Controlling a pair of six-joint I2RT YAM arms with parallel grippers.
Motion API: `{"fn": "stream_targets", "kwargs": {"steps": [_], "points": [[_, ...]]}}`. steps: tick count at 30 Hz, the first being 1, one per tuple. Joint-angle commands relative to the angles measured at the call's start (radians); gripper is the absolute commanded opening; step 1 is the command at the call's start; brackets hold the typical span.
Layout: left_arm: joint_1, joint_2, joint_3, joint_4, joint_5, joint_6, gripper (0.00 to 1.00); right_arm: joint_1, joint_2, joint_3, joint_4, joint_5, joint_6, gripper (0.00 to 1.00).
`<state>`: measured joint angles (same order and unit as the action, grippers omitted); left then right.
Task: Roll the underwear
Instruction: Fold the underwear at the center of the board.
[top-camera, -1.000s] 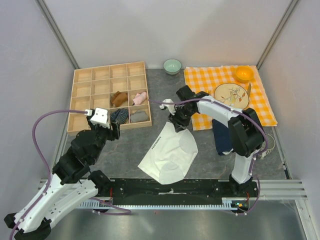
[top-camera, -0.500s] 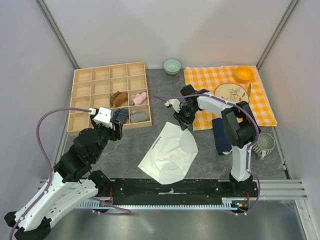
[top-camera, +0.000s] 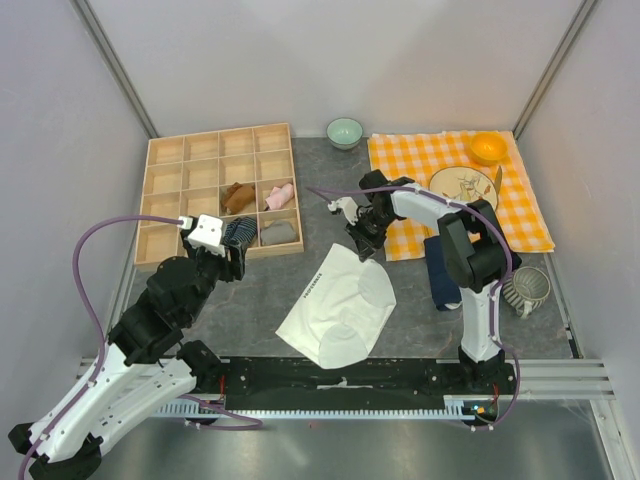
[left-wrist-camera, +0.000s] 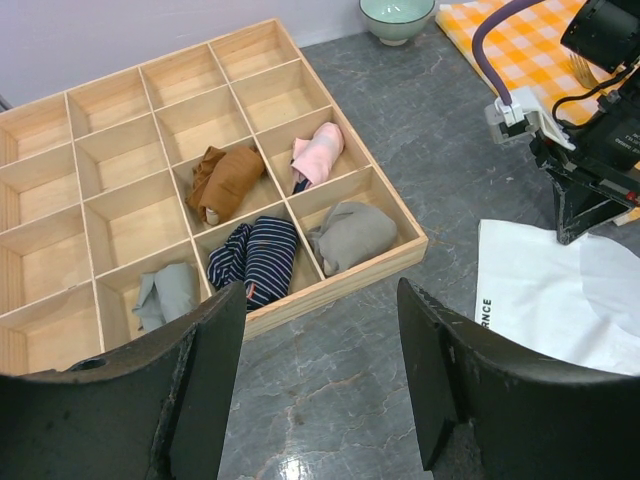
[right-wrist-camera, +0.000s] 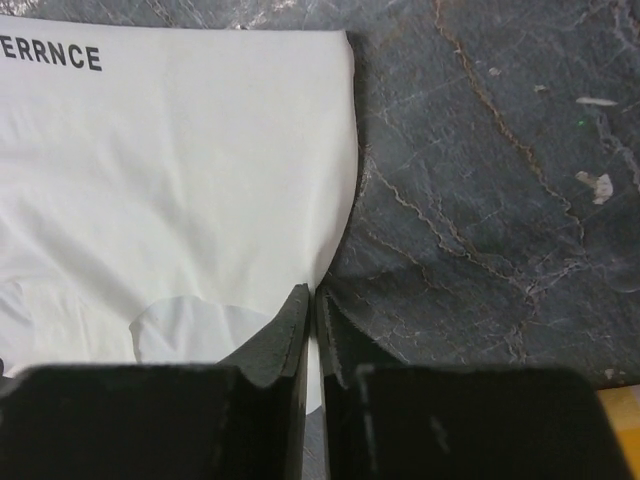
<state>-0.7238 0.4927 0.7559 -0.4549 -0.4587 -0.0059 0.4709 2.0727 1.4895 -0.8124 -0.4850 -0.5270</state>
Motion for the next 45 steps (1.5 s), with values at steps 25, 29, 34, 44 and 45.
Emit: {"fn": "stream_targets", "kwargs": {"steps": [25,29,34,44,45], "points": [[0.006,-0.005,0.011,0.03,0.025,0.024,0.68,-0.012,-0.143,0.132,-0.053,0.059,0.048,0.0],[0.006,-0.008,0.011,0.027,0.023,0.024,0.69,0.021,-0.186,0.098,-0.054,0.054,0.058,0.0],[0.004,-0.006,0.01,0.028,0.022,0.026,0.69,0.057,-0.215,0.074,-0.053,0.049,0.068,0.0],[0.004,-0.005,0.01,0.027,0.022,0.026,0.68,0.146,-0.269,0.009,-0.074,0.063,0.056,0.0],[0.004,-0.005,0.008,0.028,0.02,0.027,0.69,0.167,-0.275,0.008,-0.076,0.065,0.056,0.0]]}}
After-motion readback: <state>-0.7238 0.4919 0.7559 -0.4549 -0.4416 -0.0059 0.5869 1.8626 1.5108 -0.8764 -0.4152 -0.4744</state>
